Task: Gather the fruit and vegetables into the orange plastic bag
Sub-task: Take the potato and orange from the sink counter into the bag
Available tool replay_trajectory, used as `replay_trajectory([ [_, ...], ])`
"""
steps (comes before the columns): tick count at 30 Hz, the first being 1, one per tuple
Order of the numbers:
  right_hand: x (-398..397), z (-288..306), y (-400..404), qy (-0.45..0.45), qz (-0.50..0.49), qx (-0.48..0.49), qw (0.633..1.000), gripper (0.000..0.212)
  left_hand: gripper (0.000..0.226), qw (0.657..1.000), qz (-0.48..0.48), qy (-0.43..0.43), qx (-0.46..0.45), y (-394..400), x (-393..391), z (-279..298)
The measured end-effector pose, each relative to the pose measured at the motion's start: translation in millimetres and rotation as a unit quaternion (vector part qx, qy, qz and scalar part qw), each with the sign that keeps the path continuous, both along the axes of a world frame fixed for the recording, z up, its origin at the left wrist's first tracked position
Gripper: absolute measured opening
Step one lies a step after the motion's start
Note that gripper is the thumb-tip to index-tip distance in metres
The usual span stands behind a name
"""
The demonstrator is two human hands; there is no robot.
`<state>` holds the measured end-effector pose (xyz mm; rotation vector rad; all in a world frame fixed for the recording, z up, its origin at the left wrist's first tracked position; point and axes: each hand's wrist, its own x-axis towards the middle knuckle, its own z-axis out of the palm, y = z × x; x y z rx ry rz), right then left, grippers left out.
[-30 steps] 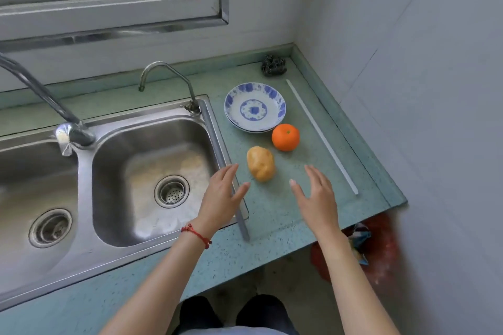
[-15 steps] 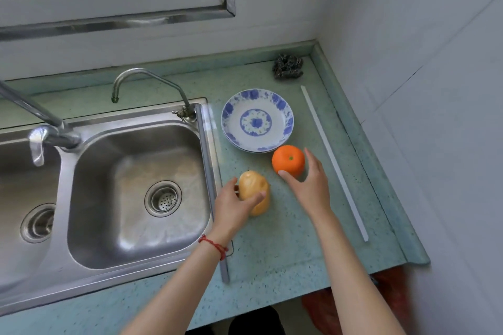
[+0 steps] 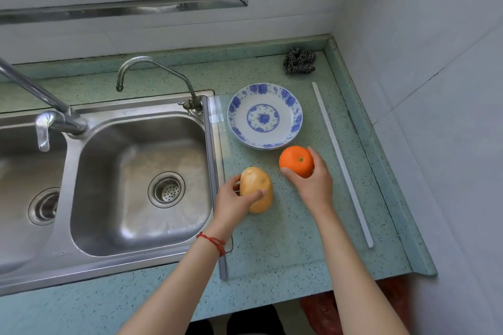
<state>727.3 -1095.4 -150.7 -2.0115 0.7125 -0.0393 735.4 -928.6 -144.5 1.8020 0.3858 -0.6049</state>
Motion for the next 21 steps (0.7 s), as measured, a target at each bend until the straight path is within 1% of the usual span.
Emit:
replay_trajectory([
  [4, -8, 2, 5, -0.01, -0.03, 0.044, 0.999, 0.079, 0.064, 0.998, 0.042, 0.003, -0.053, 13, -2, 4],
  [7, -11, 9, 18, -0.024, -0.039, 0.111, 0.993, 0.073, 0.062, 0.993, 0.086, 0.001, -0.079, 30, -6, 6],
  [10, -14, 17, 39, -0.038, -0.027, 0.164, 0.985, 0.068, 0.058, 0.984, 0.134, 0.008, -0.116, 54, -14, 8],
  [13, -16, 20, 67, -0.045, -0.003, 0.191, 0.981, 0.063, 0.059, 0.972, 0.184, 0.009, -0.148, 86, -25, 13],
  [21, -24, 28, 180, -0.024, 0.119, 0.229, 0.966, 0.052, 0.062, 0.927, 0.318, -0.032, -0.198, 200, -79, 23],
])
